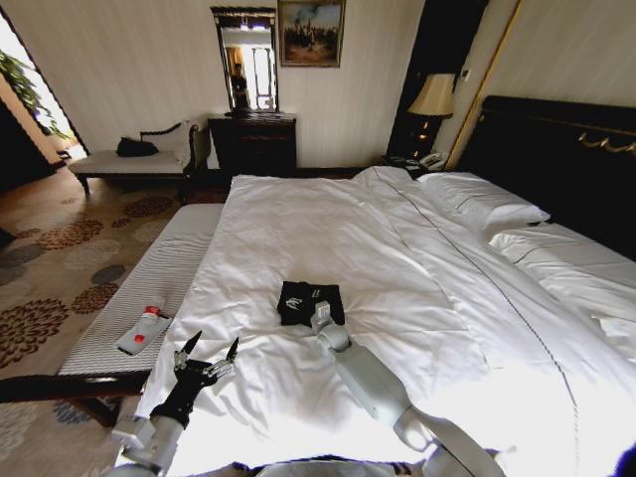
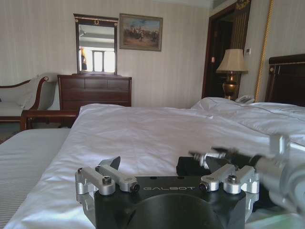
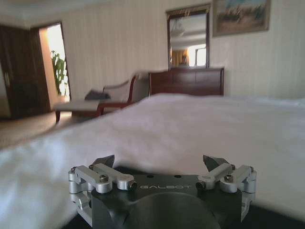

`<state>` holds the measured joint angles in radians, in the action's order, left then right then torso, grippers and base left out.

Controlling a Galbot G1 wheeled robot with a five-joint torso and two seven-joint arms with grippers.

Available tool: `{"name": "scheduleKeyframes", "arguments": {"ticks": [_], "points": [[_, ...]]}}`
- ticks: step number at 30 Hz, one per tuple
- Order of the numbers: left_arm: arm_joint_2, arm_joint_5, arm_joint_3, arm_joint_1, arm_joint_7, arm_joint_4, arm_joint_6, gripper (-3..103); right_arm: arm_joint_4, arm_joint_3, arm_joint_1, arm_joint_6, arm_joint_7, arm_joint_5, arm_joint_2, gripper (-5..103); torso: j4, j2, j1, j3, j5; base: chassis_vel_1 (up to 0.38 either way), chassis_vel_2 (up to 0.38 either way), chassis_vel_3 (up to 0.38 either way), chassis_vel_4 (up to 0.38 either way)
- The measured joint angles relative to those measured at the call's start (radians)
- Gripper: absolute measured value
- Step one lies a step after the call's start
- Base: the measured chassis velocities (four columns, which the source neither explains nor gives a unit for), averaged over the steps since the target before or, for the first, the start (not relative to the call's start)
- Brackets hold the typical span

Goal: Fold the clothes on the bed.

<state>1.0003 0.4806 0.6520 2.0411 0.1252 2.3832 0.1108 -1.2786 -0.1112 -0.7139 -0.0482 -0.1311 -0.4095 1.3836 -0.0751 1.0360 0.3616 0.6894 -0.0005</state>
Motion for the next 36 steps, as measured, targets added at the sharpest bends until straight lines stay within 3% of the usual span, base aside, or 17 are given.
{"name": "scheduleKeyframes", "arguments": {"ticks": [5,8,18,24,32,36], "points": [[0.000,0.000,0.000,0.000,0.000,0.000,0.000,100,-0.140,0.031,-0.030,0.027,-0.025,-0.080,-0.078,100,-0.0010,0.000,0.000,0.000,-0.0001,0.000,0.000,0.000,0.000],[0.000,0.000,0.000,0.000,0.000,0.000,0.000,100,-0.147,0.044,-0.076,0.018,-0.023,-0.068,-0.109,100,-0.0012,0.000,0.000,0.000,0.0000,0.000,0.000,0.000,0.000],[0.000,0.000,0.000,0.000,0.000,0.000,0.000,100,0.025,0.017,-0.091,-0.057,0.016,0.088,-0.026,100,-0.0001,0.000,0.000,0.000,-0.0001,0.000,0.000,0.000,0.000],[0.000,0.000,0.000,0.000,0.000,0.000,0.000,100,0.057,0.003,-0.101,-0.084,0.027,0.142,-0.024,100,-0.0005,0.000,0.000,0.000,-0.0002,0.000,0.000,0.000,0.000],[0.000,0.000,0.000,0.000,0.000,0.000,0.000,100,-0.111,0.051,-0.127,-0.031,-0.022,0.012,-0.072,100,-0.0002,0.000,0.000,0.000,-0.0001,0.000,0.000,0.000,0.000],[0.000,0.000,0.000,0.000,0.000,0.000,0.000,100,-0.189,0.119,-0.170,-0.022,-0.035,-0.009,-0.163,100,-0.0004,0.000,0.000,0.000,0.0003,0.000,0.000,0.000,0.000]]}}
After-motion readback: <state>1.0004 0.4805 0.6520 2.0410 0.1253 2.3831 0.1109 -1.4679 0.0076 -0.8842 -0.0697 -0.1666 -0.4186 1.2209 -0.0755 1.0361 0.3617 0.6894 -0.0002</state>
